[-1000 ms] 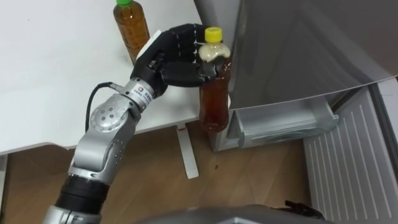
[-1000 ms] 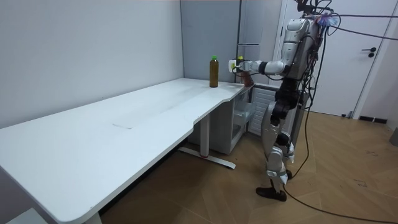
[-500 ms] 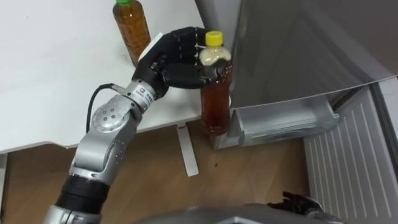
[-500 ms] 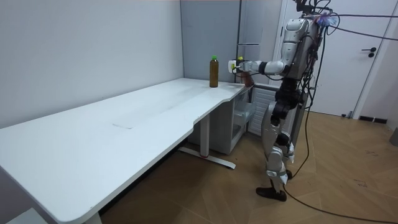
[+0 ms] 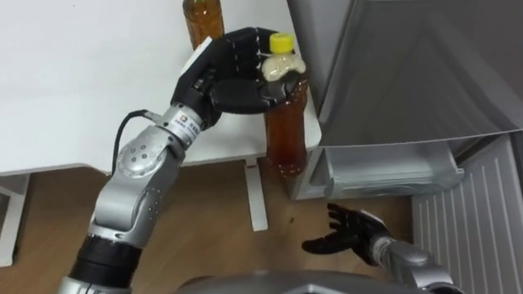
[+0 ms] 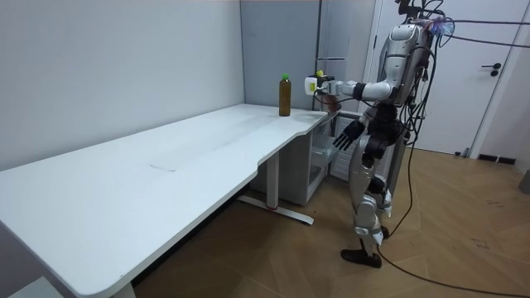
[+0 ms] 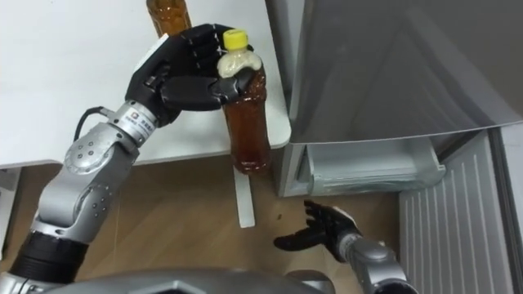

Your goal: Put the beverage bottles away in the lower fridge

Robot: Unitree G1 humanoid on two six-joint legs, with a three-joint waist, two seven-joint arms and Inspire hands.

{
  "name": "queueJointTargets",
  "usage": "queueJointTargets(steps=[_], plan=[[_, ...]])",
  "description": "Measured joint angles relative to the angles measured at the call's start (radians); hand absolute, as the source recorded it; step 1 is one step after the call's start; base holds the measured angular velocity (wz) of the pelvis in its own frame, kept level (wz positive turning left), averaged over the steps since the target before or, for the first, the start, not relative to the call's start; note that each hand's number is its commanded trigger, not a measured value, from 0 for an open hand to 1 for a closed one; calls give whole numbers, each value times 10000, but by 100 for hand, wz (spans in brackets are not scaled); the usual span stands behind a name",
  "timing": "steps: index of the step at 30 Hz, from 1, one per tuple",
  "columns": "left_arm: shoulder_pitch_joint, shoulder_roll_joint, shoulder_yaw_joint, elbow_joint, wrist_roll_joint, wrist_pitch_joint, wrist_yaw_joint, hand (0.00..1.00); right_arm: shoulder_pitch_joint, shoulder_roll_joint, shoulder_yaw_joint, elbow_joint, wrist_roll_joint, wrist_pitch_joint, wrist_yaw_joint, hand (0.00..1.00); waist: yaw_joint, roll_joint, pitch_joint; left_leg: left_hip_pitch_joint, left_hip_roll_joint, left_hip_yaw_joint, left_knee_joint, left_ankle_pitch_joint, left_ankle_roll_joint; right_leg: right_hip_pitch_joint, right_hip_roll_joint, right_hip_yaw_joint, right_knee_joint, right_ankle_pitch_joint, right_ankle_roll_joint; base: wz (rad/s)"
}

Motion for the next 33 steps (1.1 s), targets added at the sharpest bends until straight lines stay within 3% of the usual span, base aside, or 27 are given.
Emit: queueJointTargets(steps=[3,10,19,26,33], plan=[[360,95,-17,-13,-120,-5,-287,100,34,-16,95,-721,-46,0,568,0,78,-25,7,-17,-2,-107,24,3,3,26,-5,-104,16,0,1,8],[553,218,-18,-12,-118,-11,-531,100,34,-15,488,-1875,-243,16,1314,0,172,-233,99,-263,-6,-228,137,3,5,-105,-20,-238,44,-1,1,5],[1032,252,-28,143,-628,-11,-905,100,76,-91,789,-3453,-257,49,2479,0,201,-302,79,-390,-18,-411,207,1,7,-104,-31,-510,35,-1,1,7],[1174,378,-29,290,-984,-12,-926,100,224,-449,836,-3894,-248,398,3488,0,316,-167,99,-377,-22,-488,206,2,6,-98,-53,-657,86,-22,-22,1],[1175,526,6,351,-953,-11,-1181,100,500,-1019,826,-4857,-281,553,4468,0,595,-286,107,-373,-22,-433,197,4,5,-150,-66,-663,191,-65,-53,0]])
